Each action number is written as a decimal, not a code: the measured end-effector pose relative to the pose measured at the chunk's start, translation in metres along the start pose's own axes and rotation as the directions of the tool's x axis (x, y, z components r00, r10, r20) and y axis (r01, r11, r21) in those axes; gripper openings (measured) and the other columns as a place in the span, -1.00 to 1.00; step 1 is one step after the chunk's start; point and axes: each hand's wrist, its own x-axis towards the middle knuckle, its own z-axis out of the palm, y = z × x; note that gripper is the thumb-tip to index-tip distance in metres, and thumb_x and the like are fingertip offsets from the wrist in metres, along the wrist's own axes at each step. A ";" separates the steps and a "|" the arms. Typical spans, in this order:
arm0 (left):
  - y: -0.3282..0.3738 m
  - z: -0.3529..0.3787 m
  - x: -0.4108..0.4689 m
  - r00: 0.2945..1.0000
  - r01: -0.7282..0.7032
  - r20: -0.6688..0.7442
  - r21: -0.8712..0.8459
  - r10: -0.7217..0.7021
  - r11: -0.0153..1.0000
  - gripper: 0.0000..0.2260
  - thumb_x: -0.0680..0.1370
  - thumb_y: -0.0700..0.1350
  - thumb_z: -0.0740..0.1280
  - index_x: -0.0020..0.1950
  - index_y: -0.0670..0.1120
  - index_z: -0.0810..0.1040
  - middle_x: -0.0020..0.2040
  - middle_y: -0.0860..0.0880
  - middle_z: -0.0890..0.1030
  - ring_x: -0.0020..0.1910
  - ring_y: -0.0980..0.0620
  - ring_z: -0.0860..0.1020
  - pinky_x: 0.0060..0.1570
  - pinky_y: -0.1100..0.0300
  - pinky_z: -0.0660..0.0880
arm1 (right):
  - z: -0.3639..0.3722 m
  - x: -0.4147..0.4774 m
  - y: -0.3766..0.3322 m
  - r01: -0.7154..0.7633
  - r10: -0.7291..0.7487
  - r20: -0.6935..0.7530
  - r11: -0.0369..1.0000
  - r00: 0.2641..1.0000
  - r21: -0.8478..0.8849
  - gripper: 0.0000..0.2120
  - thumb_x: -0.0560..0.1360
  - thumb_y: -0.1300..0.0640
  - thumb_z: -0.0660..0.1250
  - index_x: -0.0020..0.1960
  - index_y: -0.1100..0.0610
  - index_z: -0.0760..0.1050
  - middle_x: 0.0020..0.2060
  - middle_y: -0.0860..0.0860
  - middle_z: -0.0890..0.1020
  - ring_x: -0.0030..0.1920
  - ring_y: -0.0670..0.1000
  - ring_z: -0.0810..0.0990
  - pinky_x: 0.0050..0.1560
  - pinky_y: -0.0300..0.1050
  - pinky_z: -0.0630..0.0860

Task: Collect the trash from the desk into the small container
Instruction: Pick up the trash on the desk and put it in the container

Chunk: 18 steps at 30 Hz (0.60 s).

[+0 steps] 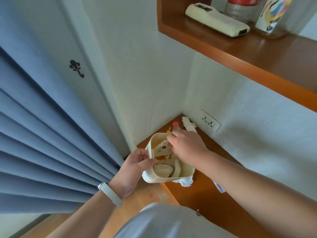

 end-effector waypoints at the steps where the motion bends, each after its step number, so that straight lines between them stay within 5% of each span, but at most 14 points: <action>1: -0.001 -0.001 -0.001 1.000 -0.001 -0.009 0.002 0.001 1.000 -0.50 0.32 -0.04 0.54 0.14 -0.25 0.50 -0.05 -0.17 0.69 -0.09 -0.13 0.68 -0.06 0.09 0.61 | 0.000 0.000 -0.003 -0.010 0.011 0.011 1.000 1.000 -0.023 -0.96 0.44 0.20 0.41 -0.17 0.14 0.56 -0.25 0.12 0.64 -0.31 0.15 0.54 -0.51 -0.08 0.49; 5: -0.008 -0.008 -0.005 0.999 0.020 -0.043 -0.008 -0.020 1.000 -0.49 0.32 -0.07 0.55 0.14 -0.28 0.49 0.01 -0.25 0.70 -0.04 -0.21 0.70 0.05 -0.05 0.64 | 0.005 0.003 -0.006 -0.023 0.024 0.028 0.998 0.999 -0.058 -0.90 0.41 0.18 0.43 -0.23 0.13 0.52 -0.28 0.11 0.64 -0.29 0.23 0.61 -0.49 -0.16 0.37; 10: -0.013 -0.014 -0.003 0.996 0.059 -0.066 -0.039 -0.062 0.997 -0.53 0.33 -0.11 0.52 0.13 -0.29 0.50 0.03 -0.26 0.70 -0.05 -0.16 0.69 -0.08 0.11 0.63 | 0.004 0.002 -0.003 -0.053 0.054 -0.020 0.997 0.998 0.048 -0.84 0.44 0.13 0.36 -0.26 0.15 0.47 -0.35 0.07 0.58 -0.35 0.16 0.56 -0.59 -0.13 0.42; 14: -0.014 -0.015 0.000 0.989 0.078 -0.118 -0.074 -0.086 0.994 -0.33 0.17 0.00 0.56 0.14 -0.32 0.48 0.11 -0.34 0.67 0.09 -0.34 0.65 0.05 -0.03 0.63 | 0.005 -0.008 0.021 -0.260 0.262 0.008 0.951 0.965 0.171 -0.83 0.54 0.07 0.27 -0.15 0.14 0.50 -0.36 -0.02 0.55 -0.48 -0.03 0.47 -0.54 -0.10 0.46; 18: -0.012 -0.016 0.004 0.989 0.082 -0.113 -0.078 -0.091 0.994 -0.43 0.27 -0.09 0.53 0.17 -0.33 0.48 0.12 -0.34 0.66 0.02 -0.26 0.67 -0.05 0.09 0.66 | 0.021 -0.035 0.057 -0.472 0.452 0.136 0.859 0.881 0.200 -0.83 0.57 0.03 0.25 -0.11 0.09 0.51 -0.33 -0.10 0.56 -0.40 -0.09 0.53 -0.40 -0.07 0.57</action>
